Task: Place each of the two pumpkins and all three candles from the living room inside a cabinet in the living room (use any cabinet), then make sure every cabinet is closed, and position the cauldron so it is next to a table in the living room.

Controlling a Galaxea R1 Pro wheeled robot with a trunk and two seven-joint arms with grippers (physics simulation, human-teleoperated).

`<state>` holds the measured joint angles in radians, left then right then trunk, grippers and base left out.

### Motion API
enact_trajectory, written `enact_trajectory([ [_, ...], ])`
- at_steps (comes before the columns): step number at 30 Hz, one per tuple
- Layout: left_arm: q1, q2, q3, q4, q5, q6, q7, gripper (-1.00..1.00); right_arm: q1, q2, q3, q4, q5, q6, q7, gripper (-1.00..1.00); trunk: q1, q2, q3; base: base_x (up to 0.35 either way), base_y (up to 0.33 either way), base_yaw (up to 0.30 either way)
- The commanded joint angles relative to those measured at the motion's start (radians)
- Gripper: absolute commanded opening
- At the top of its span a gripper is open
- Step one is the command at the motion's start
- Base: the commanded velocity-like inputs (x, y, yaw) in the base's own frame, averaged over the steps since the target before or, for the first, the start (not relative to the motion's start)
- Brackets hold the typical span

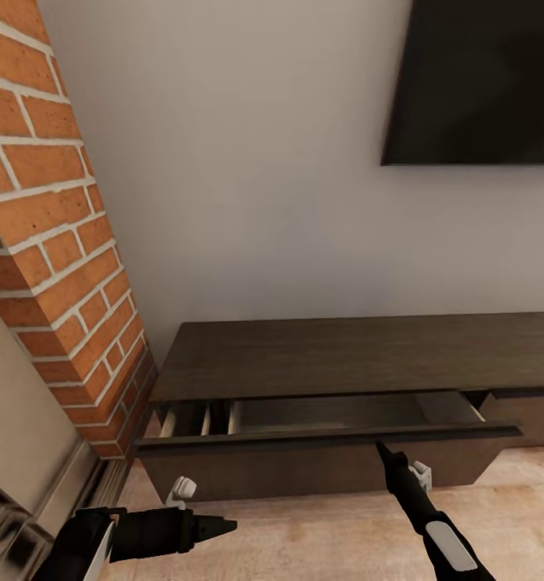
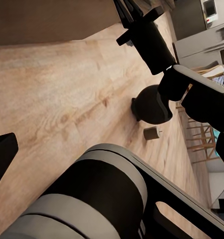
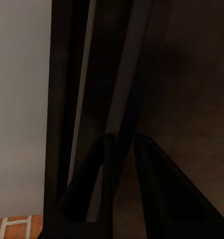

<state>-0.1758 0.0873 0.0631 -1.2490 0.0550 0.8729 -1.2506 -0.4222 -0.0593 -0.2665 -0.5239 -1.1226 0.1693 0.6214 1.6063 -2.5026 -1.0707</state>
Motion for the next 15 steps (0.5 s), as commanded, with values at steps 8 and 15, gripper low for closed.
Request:
enact_trajectory([
  [8,-0.001,0.0,0.0,0.0,0.003,0.009,-0.001,1.0,-0.001,0.001,0.005,-0.001,-0.009,0.015,0.035,-1.0,0.0,0.0,-0.001,-0.046,0.0,0.0],
  [15,-0.001,0.0,0.0,0.0,0.003,0.003,-0.001,1.0,-0.001,0.001,0.005,-0.001,-0.008,0.015,0.035,-1.0,0.0,0.0,-0.001,-0.08,0.0,0.0],
])
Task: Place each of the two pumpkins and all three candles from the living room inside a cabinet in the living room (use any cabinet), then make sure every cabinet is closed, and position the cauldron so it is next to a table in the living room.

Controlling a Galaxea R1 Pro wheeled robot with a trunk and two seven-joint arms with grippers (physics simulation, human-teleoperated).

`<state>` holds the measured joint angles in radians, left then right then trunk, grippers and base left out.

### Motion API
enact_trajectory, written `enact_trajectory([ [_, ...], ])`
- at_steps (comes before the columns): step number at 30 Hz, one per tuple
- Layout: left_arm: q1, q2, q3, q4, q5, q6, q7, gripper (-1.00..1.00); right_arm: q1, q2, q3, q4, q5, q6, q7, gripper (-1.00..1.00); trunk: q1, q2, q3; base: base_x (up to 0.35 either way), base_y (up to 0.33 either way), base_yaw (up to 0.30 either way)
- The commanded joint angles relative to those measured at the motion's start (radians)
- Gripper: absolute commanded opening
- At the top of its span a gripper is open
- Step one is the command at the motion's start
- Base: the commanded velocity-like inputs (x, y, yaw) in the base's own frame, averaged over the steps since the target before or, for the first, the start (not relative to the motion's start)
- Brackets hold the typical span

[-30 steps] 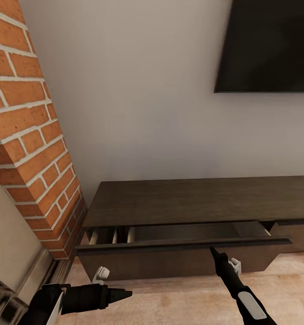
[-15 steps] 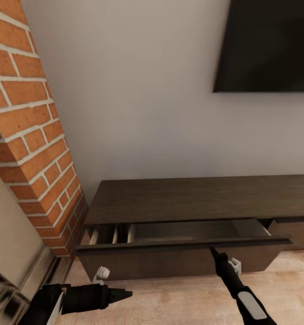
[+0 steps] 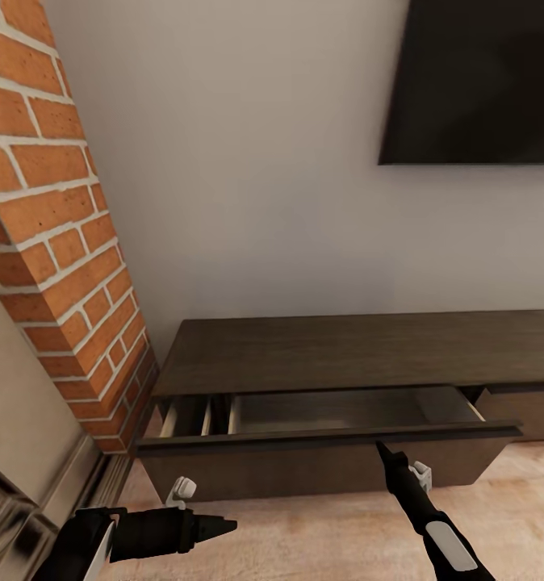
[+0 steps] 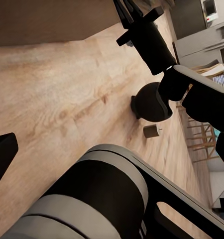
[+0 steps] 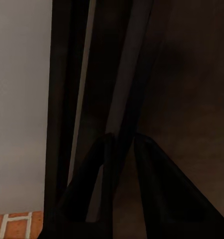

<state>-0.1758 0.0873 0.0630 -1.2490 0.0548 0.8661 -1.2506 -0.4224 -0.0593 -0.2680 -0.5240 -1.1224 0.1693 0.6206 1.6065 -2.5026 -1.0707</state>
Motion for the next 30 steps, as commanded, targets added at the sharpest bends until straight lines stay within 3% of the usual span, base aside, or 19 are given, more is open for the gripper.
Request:
enact_trajectory([
  [1,-0.001,0.0,0.0,0.0,0.003,0.009,-0.001,1.0,-0.001,0.001,0.007,-0.001,-0.008,0.015,0.035,-1.0,-0.001,0.0,-0.001,-0.093,0.0,0.0],
  [30,-0.001,0.0,0.0,0.0,0.002,0.004,0.0,1.0,-0.001,0.001,0.007,-0.001,-0.004,0.015,0.03,-1.0,-0.001,0.0,-0.001,-0.068,0.0,0.0],
])
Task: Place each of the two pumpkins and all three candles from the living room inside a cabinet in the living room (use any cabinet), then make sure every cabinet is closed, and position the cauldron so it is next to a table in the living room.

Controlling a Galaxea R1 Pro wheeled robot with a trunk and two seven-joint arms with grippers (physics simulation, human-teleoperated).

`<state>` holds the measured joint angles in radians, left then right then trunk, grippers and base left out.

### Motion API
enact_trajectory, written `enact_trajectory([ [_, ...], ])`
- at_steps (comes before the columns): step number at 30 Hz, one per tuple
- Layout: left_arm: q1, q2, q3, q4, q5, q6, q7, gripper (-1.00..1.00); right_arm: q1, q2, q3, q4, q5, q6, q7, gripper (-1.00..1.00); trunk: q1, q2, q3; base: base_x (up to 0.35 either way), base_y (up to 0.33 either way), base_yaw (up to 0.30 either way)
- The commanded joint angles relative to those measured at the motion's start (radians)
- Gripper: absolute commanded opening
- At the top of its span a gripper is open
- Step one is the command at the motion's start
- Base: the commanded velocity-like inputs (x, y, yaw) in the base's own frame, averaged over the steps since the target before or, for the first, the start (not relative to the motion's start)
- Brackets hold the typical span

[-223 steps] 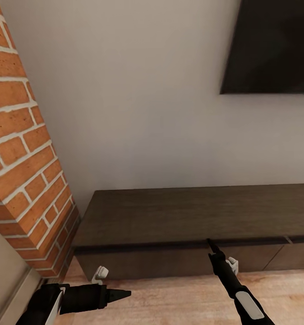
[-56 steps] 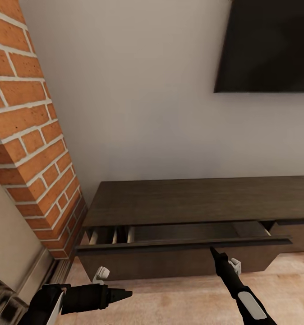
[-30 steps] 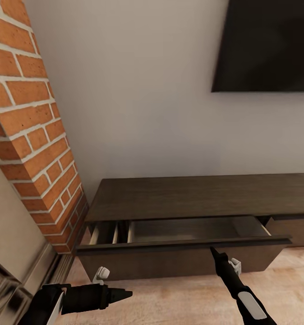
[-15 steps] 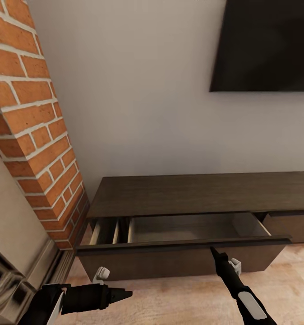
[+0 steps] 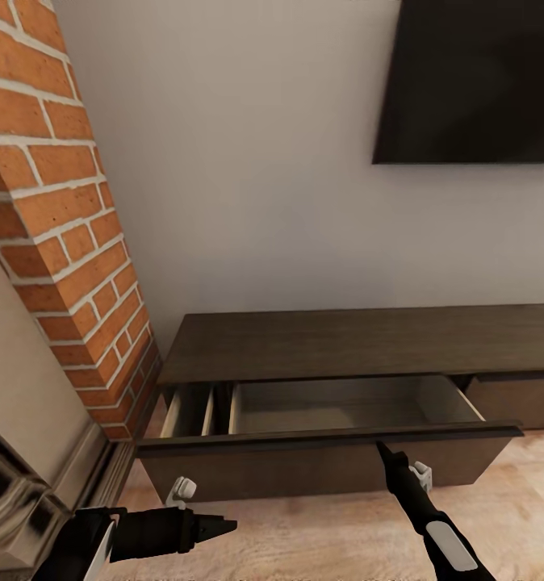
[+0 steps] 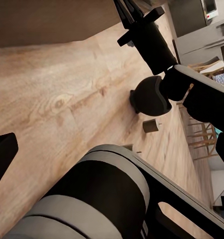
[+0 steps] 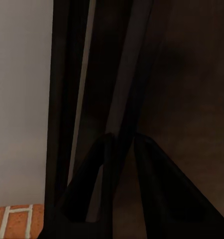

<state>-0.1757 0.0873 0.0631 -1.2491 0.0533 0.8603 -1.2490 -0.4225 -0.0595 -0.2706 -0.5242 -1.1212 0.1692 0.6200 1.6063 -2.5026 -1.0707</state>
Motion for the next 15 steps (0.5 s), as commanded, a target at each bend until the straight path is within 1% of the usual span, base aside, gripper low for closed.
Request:
enact_trajectory([
  [1,-0.001,0.0,0.0,0.0,0.003,0.009,-0.001,1.0,-0.001,0.001,0.01,0.0,-0.005,0.015,0.03,-1.0,0.0,0.0,-0.001,-0.08,0.0,0.0],
  [4,-0.001,0.0,0.0,0.001,0.003,0.009,-0.001,1.0,-0.001,0.001,0.01,0.0,-0.005,0.015,0.03,-1.0,0.0,0.0,-0.001,-0.12,0.0,0.0],
  [10,-0.001,0.0,0.0,0.0,0.003,0.009,-0.001,1.0,-0.001,0.001,0.01,0.0,-0.004,0.015,0.028,-1.0,0.0,0.0,-0.001,-0.041,0.0,0.0],
  [15,-0.001,0.0,0.0,0.001,0.003,0.009,-0.001,1.0,-0.001,0.001,0.011,0.0,-0.003,0.015,0.027,-1.0,0.0,0.0,-0.001,-0.095,0.0,0.0],
])
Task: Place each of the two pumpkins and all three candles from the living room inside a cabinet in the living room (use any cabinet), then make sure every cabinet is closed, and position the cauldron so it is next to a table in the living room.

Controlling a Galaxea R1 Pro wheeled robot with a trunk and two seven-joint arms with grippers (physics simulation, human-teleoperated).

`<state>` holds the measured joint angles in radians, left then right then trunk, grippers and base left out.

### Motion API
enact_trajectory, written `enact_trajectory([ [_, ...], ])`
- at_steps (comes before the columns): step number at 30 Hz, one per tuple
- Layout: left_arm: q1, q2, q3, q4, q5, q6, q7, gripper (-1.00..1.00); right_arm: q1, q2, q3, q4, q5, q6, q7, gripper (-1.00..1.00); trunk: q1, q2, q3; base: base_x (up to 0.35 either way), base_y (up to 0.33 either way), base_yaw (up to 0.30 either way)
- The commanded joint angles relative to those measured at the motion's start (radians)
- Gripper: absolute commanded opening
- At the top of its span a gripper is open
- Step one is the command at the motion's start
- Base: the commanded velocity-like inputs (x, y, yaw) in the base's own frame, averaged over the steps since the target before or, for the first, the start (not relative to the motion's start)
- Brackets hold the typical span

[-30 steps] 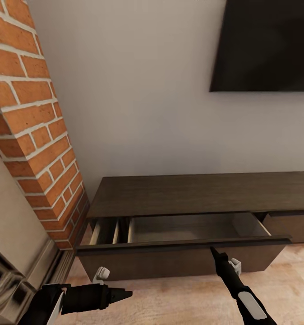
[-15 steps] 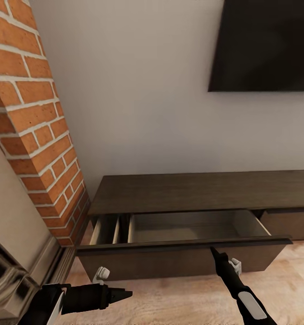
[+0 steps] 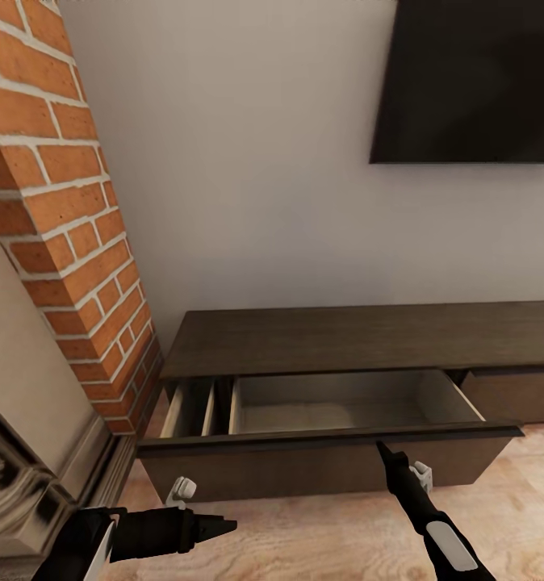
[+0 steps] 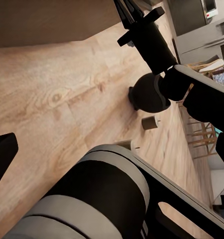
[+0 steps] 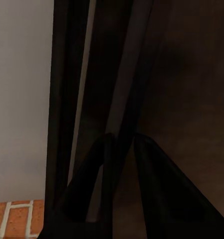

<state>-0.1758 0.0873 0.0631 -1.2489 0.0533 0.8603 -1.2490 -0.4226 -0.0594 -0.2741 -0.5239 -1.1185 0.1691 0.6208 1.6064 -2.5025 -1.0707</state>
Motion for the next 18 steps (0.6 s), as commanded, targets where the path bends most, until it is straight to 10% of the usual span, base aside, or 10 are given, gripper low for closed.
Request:
enact_trajectory([
  [1,-0.001,0.0,0.0,0.0,0.003,0.01,-0.001,1.0,-0.001,0.001,0.015,-0.001,-0.006,0.015,0.027,-1.0,-0.001,0.0,-0.001,-0.051,0.0,0.0],
  [18,-0.001,0.0,0.0,0.001,0.002,0.009,0.0,1.0,-0.001,0.001,0.018,-0.001,-0.006,0.015,0.027,-1.0,-0.001,0.0,-0.001,-0.061,0.0,0.0],
])
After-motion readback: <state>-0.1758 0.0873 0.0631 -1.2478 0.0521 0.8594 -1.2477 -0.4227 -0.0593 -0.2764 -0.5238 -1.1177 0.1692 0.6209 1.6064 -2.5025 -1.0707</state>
